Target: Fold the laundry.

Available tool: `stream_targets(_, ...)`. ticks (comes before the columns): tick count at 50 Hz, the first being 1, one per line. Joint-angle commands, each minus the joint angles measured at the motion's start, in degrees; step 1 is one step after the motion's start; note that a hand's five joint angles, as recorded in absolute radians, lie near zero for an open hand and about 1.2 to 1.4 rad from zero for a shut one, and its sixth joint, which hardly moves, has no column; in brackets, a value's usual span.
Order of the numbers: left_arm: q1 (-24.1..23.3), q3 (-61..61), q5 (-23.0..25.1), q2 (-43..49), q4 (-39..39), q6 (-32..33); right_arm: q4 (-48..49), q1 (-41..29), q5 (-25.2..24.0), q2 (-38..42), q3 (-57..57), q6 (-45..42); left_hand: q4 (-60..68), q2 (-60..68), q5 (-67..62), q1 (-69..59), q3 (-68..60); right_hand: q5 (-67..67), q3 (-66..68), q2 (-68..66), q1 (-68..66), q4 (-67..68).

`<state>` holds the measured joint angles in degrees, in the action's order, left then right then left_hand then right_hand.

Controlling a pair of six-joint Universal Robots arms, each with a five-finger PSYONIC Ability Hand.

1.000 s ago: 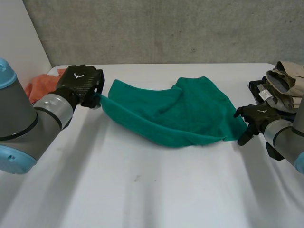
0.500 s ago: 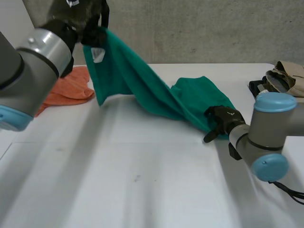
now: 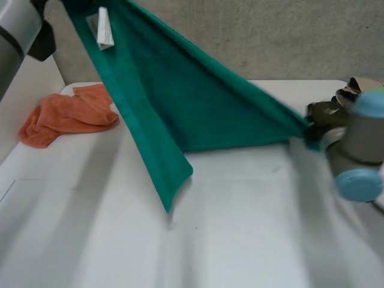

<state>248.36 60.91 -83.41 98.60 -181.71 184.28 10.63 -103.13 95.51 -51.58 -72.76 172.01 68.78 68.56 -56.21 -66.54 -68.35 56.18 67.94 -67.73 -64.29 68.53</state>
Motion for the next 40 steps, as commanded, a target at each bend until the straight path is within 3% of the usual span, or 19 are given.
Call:
stream_targets(1,7.3,2.8,0.4,-1.5,4.7,1.0,-8.6,8.4,-9.7,-15.1,-3.4,-23.7,11.2,11.4,-13.8,-13.5,-11.6,13.8,12.1,-12.3,-15.7,11.5)
stream_targets(5,10.9,4.0,0.8,-2.4,8.9,1.7,-22.0,8.8,-12.2,-22.7,-0.3,-33.0,11.2,11.4,-13.8,-13.5,-11.6,13.8,12.1,-12.3,-15.7,11.5)
stream_targets(11,13.5,8.3,1.0,-2.2,15.7,6.6,-38.7,8.9,-13.9,-26.0,8.8,-34.5,11.2,11.4,-13.8,-13.5,-11.6,13.8,12.1,-12.3,-15.7,11.5)
stream_targets(16,13.8,14.1,1.7,0.4,16.0,13.2,-47.0,9.1,-17.2,-19.7,16.1,-35.0,11.2,11.4,-13.8,-13.5,-11.6,13.8,12.1,-12.3,-15.7,11.5)
stream_targets(22,13.1,12.7,1.2,12.8,11.1,19.6,-47.6,8.3,-16.9,-8.9,24.4,-35.8,11.2,11.4,-13.8,-13.5,-11.6,13.8,12.1,-12.3,-15.7,11.5)
stream_targets(26,11.8,3.3,1.1,19.6,4.6,19.8,-45.5,7.6,-15.3,-1.2,36.6,-34.1,11.2,11.4,-13.8,-13.5,-11.6,13.8,12.1,-12.3,-15.7,11.5)
stream_targets(30,9.5,-10.2,0.9,23.9,-7.1,18.6,-35.1,5.6,-11.6,4.9,52.8,-27.0,11.2,11.4,-13.8,-13.5,-11.6,13.8,12.1,-12.3,-15.7,11.5)
stream_targets(31,9.4,-12.5,0.8,24.4,-10.0,18.1,-28.6,4.6,-10.1,6.2,57.7,-23.0,11.2,11.4,-13.8,-13.5,-11.6,13.8,12.1,-12.3,-15.7,11.5)
stream_targets(32,9.2,-16.1,0.4,24.7,-16.5,16.3,-24.9,4.3,-9.7,6.7,59.5,-20.8,11.2,11.4,-13.8,-13.5,-11.6,13.8,12.1,-12.3,-15.7,11.5)
stream_targets(36,9.3,-20.0,-3.8,25.0,-30.5,11.6,-8.3,3.7,-8.0,5.5,59.0,-12.8,11.2,11.4,-13.8,-13.5,-11.6,13.8,12.1,-12.3,-15.7,11.5)
stream_targets(40,9.7,-20.0,-6.5,25.2,-33.4,10.0,0.1,3.7,-8.1,2.7,52.7,-11.6,11.2,11.4,-13.8,-13.5,-11.6,13.8,12.1,-12.3,-15.7,11.5)
